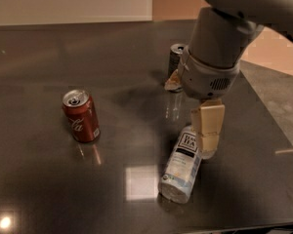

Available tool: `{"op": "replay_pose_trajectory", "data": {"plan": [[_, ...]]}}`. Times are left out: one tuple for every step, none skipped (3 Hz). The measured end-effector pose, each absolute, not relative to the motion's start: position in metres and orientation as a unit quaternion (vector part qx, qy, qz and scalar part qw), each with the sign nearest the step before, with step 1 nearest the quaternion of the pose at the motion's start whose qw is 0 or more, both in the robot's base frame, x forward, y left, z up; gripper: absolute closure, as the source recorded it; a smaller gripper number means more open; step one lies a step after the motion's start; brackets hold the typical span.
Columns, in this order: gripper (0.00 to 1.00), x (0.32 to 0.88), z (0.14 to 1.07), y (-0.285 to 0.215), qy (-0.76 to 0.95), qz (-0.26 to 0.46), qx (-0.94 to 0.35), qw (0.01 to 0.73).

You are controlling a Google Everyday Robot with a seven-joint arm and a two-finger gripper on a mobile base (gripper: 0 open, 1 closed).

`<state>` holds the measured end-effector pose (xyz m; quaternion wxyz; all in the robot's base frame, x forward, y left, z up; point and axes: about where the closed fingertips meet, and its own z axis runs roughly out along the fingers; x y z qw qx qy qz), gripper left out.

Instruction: Pick blue plastic bottle

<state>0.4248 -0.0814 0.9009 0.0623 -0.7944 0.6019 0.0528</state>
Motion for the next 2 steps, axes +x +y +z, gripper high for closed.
{"op": "replay_pose_trajectory", "data": {"plan": [[0.0,0.411,0.894,-0.082,0.544,0.054,-0.834,0.071],[0.0,0.397,0.881,-0.085,0.504,0.051,-0.86,0.067]]}}
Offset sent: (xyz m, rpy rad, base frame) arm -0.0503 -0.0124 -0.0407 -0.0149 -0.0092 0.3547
